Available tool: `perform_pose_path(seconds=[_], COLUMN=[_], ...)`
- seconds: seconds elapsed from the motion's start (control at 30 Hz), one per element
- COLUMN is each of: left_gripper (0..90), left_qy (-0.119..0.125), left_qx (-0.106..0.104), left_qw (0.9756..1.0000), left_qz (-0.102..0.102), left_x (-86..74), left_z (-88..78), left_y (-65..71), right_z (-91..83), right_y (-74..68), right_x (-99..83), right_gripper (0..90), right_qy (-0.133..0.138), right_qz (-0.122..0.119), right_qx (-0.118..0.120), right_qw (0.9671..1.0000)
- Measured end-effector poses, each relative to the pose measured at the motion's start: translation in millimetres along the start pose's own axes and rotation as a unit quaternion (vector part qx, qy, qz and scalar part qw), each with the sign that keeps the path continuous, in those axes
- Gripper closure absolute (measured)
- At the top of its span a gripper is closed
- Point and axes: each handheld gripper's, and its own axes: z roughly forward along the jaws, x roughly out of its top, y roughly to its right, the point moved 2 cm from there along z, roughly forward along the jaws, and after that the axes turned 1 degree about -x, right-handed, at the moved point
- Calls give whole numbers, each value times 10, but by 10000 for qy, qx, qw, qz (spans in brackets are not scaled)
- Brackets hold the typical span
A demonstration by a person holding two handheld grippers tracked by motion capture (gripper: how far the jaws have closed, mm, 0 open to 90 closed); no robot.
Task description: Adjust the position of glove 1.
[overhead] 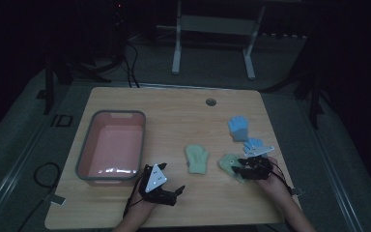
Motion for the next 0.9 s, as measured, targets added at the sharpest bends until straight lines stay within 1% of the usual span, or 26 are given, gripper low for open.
perform_pose_path(seconds=[0.07,0.1,0.13,0.17,0.23,0.3,0.33,0.37,0.4,0.43,0.47,0.5,0.53,0.57,0.6,0.63,0.67,0.7,0.73,0.77,0.8,0.83,0.87,0.9], left_gripper=[15,15,15,15,15,15,15,15,15,15,15,15,15,15,15,15,15,15,15,15,14,15,15,15], left_qy=[-15,-19,-16,-15,-9,-11,-11,-9,-5,15,15,33,29,5,-17,-22,-22,-21,-18,-18,-17,-16,-15,-19], left_qx=[-8,-15,-15,-14,-11,-8,-8,-1,-2,-25,-25,-77,-108,-108,-93,-69,-47,-29,-14,1,6,-5,-10,-5], left_qw=[10000,10000,10000,10000,10000,10000,10000,10000,10000,10000,10000,10000,9999,9999,9999,10000,10000,10000,10000,10000,10000,10000,10000,10000], left_qz=[39,40,36,32,35,27,27,27,35,45,45,45,49,58,64,60,57,54,50,51,54,62,72,84], left_x=[1,1,1,1,0,1,1,1,0,0,0,0,1,2,3,4,4,3,3,3,3,3,3,4], left_z=[4,5,4,2,0,2,2,1,-1,-3,-3,-4,-1,1,6,8,8,8,7,7,6,6,6,7], left_y=[6,5,5,4,4,4,4,4,4,5,5,7,8,9,10,12,12,13,14,15,16,20,24,29], right_z=[8,13,14,13,12,9,9,-7,-26,-61,-61,-98,-138,-187,-223,-278,-303,-322,-328,-324,-303,-272,-237,-201], right_y=[2,-2,-11,-28,-63,-71,-71,-90,-103,-119,-119,-134,-159,-184,-207,-244,-255,-273,-288,-304,-319,-335,-355,-377], right_x=[5,3,-2,-9,-28,-51,-51,-57,-48,-27,-27,2,40,97,147,235,275,313,343,362,377,389,404,420], right_gripper=[633,696,737,763,790,801,801,814,820,823,823,824,825,825,825,825,825,824,824,824,824,824,823,823], right_qy=[-60,-38,-11,16,100,194,194,236,241,325,325,432,488,559,619,686,765,820,824,868,875,874,867,835], right_qz=[-6,-1,3,49,145,444,444,751,783,931,931,1065,1136,1286,1406,1583,1785,1897,1946,2040,2103,2190,2212,2191], right_qx=[96,157,208,161,75,41,41,-53,-168,-258,-258,-315,-470,-637,-704,-832,-815,-862,-991,-1055,-1120,-1194,-1229,-1292], right_qw=[9999,9999,9998,9999,9998,9988,9988,9969,9965,9948,9948,9929,9912,9881,9856,9815,9776,9746,9724,9694,9673,9644,9636,9635])
